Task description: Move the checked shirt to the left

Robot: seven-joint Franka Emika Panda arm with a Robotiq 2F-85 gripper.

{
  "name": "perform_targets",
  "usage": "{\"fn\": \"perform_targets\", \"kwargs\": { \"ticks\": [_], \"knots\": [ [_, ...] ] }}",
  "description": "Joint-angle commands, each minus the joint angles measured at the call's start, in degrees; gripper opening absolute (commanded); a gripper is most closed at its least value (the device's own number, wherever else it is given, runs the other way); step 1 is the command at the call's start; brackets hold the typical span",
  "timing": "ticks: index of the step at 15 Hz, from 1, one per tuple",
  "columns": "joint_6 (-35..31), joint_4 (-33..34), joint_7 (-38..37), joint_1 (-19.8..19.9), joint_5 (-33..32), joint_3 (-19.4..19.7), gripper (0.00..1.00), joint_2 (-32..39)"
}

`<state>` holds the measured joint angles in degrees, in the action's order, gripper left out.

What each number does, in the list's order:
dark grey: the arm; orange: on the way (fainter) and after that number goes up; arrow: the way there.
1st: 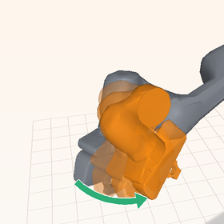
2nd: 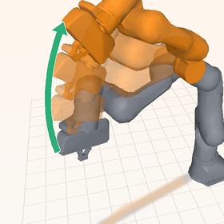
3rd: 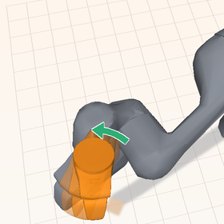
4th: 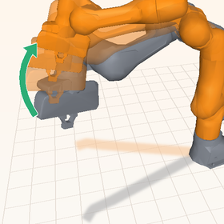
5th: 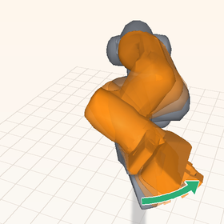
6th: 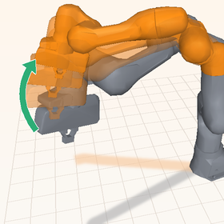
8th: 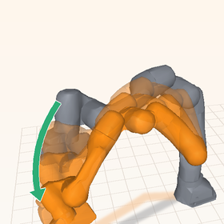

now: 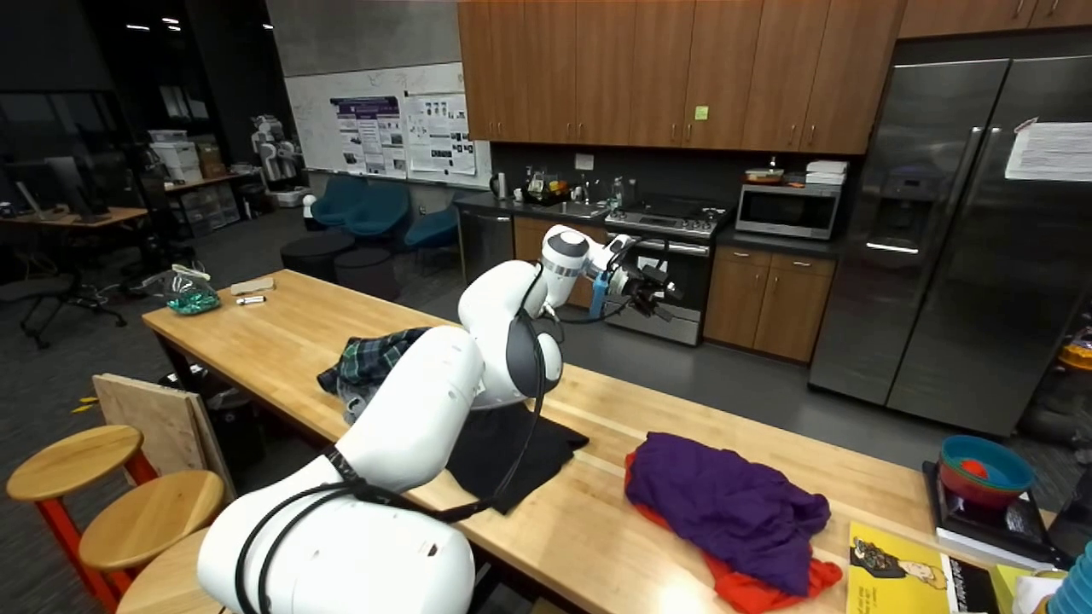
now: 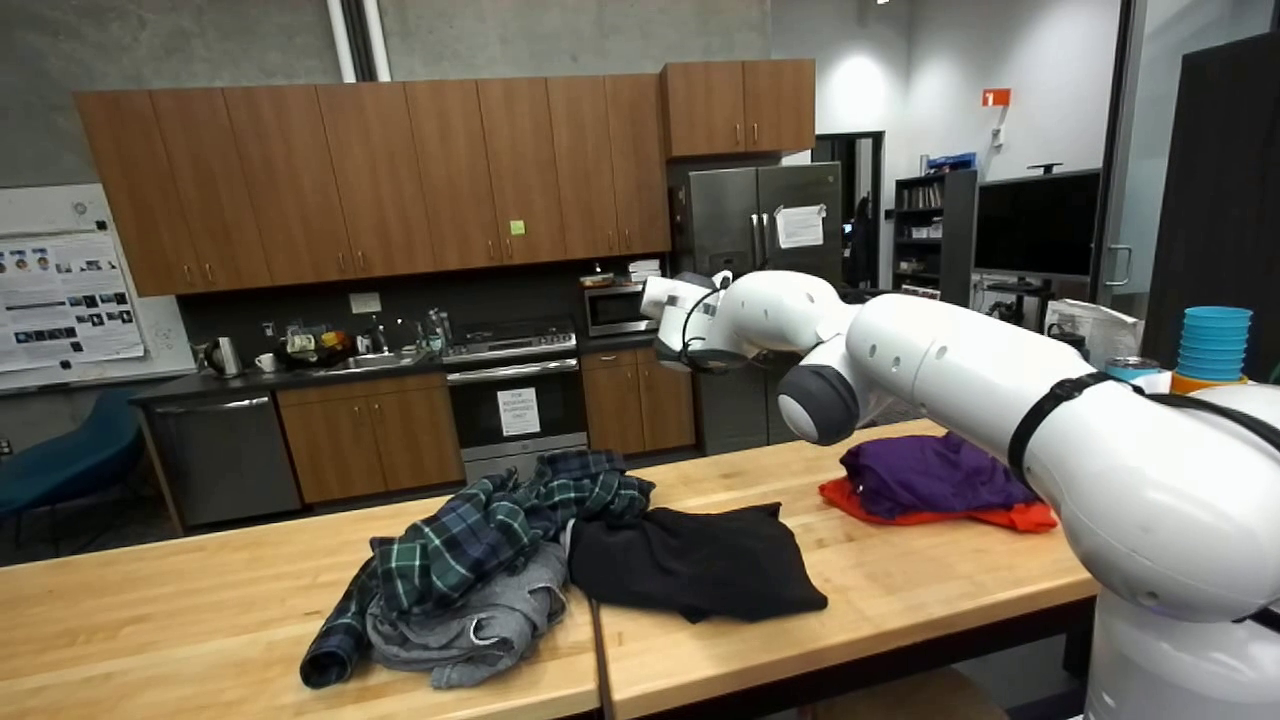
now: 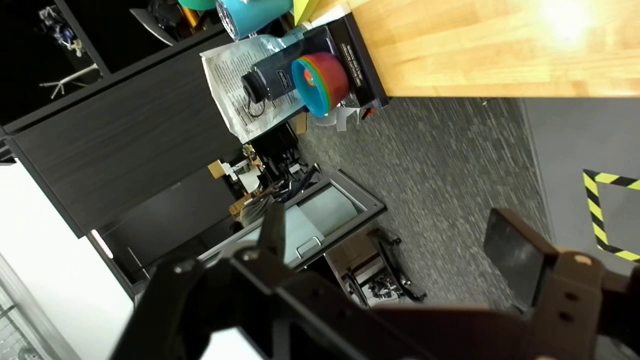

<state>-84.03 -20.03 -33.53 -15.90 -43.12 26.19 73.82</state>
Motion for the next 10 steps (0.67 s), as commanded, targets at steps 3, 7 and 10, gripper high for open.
{"fn": "perform_targets", "kwargs": {
  "ticks": [3,7,10],
  "knots": [
    [-3.0,0.0,9.1,-0.9,1.9,-4.0,1.0,-5.1],
    [-4.4,0.1,8.7,-1.9,2.1,-4.6,1.0,-5.1],
    [-4.5,0.0,9.8,-2.5,2.5,-5.3,1.0,-6.2]
  ]
}}
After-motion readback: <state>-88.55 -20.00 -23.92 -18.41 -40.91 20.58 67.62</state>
